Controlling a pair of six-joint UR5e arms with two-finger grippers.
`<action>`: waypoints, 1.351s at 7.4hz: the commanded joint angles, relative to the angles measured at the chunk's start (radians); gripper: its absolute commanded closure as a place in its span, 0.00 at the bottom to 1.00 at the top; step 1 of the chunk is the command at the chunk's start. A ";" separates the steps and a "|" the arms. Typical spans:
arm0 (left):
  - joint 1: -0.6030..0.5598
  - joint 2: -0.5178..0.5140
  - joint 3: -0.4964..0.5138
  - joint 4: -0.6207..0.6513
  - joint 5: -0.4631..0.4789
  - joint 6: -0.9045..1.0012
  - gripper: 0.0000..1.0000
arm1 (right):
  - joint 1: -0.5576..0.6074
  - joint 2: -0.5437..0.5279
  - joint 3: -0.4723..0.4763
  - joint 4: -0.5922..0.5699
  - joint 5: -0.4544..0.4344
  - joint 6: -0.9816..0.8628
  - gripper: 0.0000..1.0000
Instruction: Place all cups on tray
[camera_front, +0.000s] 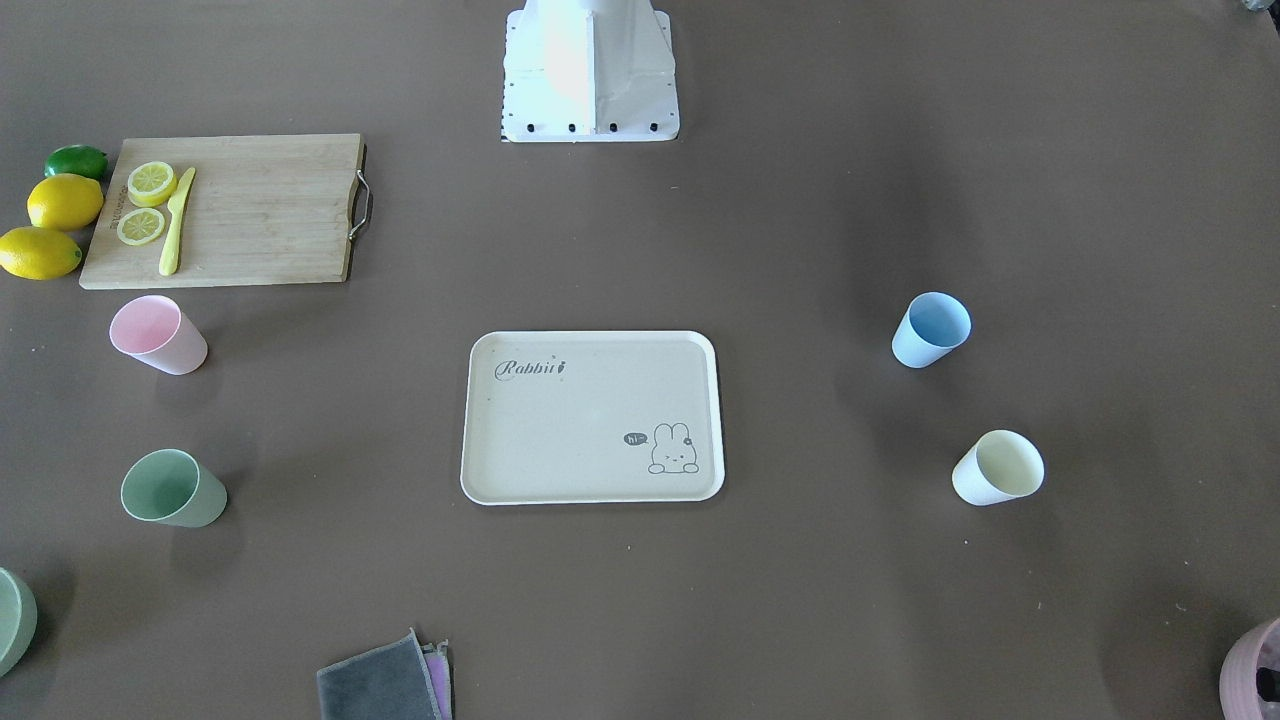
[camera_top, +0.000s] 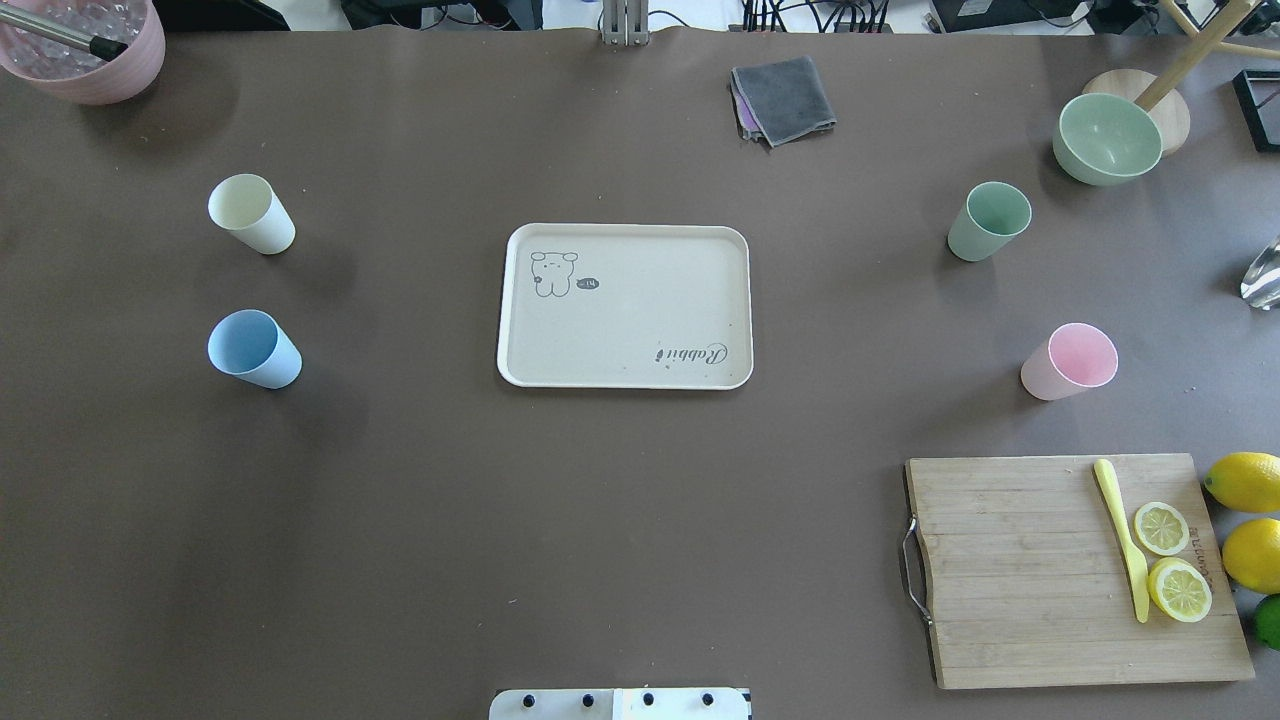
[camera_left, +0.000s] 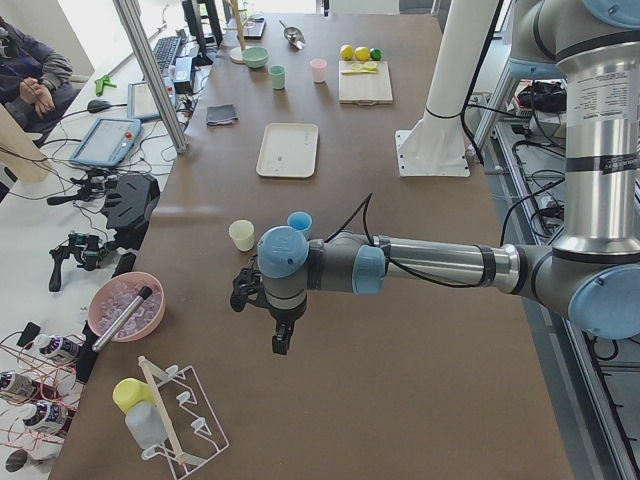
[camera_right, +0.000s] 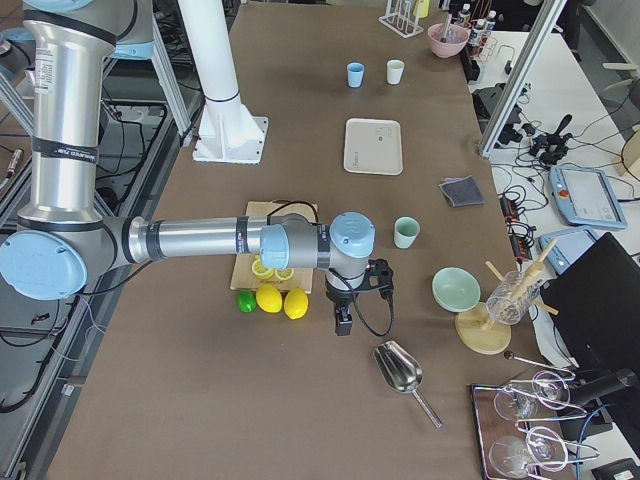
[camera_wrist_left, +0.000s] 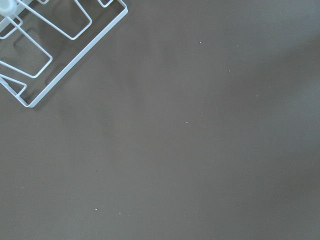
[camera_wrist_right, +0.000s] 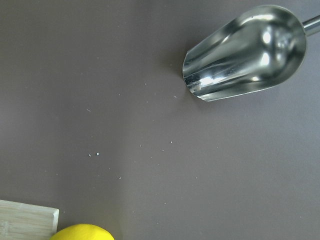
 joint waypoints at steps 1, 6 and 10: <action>0.000 -0.009 -0.005 -0.001 0.004 -0.007 0.02 | 0.001 0.016 0.015 0.000 -0.003 0.005 0.00; -0.003 -0.070 0.047 -0.375 0.051 -0.011 0.02 | 0.065 0.146 0.068 0.000 -0.015 0.031 0.00; 0.002 -0.123 0.080 -0.411 0.000 -0.128 0.02 | 0.062 0.065 -0.039 0.349 -0.077 0.081 0.00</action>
